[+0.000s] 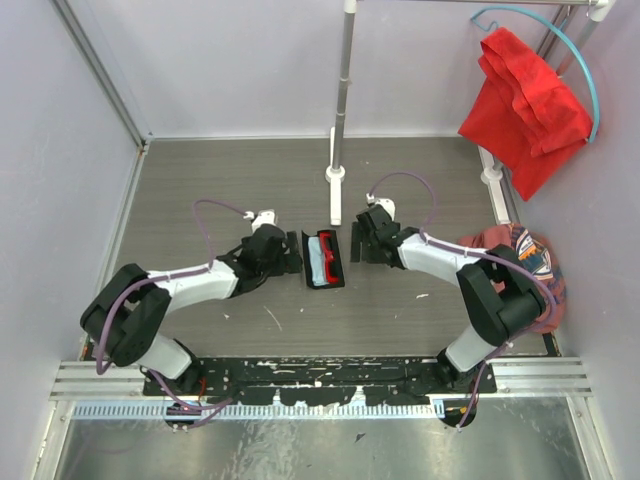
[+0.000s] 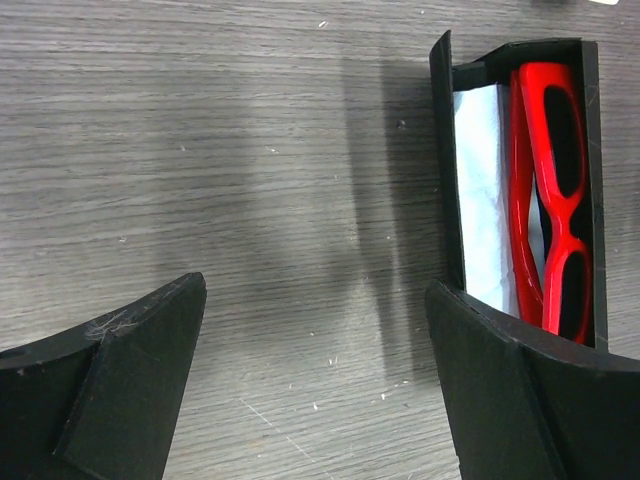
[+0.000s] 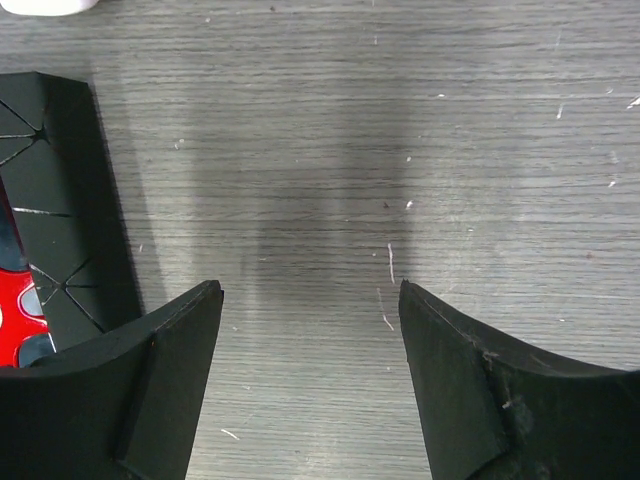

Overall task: Organize the sunglasses
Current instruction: Close the sunglasses case at the center of the board.

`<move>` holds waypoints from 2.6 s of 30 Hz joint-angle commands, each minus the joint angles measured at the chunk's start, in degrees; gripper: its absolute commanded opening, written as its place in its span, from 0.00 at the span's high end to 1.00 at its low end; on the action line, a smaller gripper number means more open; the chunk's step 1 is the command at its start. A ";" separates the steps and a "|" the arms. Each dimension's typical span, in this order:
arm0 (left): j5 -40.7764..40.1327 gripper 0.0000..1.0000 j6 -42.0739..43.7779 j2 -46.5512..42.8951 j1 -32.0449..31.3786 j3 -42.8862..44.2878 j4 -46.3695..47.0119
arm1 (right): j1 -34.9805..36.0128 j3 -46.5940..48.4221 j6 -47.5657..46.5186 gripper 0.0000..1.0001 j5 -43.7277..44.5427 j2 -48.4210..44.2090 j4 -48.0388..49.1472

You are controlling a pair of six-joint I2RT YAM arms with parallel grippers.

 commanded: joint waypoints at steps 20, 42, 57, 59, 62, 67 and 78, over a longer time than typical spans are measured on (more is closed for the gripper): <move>1.82 0.02 0.18 5.94 -2.83 8.14 1.62 | 1.22 -1.50 -0.93 0.23 -7.70 2.87 9.31; 1.43 0.02 0.01 13.07 -5.27 13.74 1.08 | 1.23 -3.21 -0.67 0.23 -11.12 2.28 12.69; 1.10 0.02 -0.69 15.62 -6.07 14.41 1.09 | 1.19 -3.70 -0.66 0.23 -11.03 0.99 12.72; 0.97 0.02 -0.78 15.75 -6.09 14.29 1.08 | 1.23 -3.77 -0.66 0.23 -10.80 0.54 12.68; 0.79 0.02 -0.95 15.91 -6.11 14.08 1.08 | 1.23 -3.81 -0.71 0.23 -10.12 -0.39 12.29; 0.70 0.02 -1.37 16.45 -6.10 13.81 1.15 | 1.15 -3.55 -1.14 0.23 -8.61 -2.43 10.91; 0.29 0.02 -1.58 15.62 -6.13 13.15 1.08 | 0.45 -3.68 -1.70 0.23 -4.83 -7.84 7.58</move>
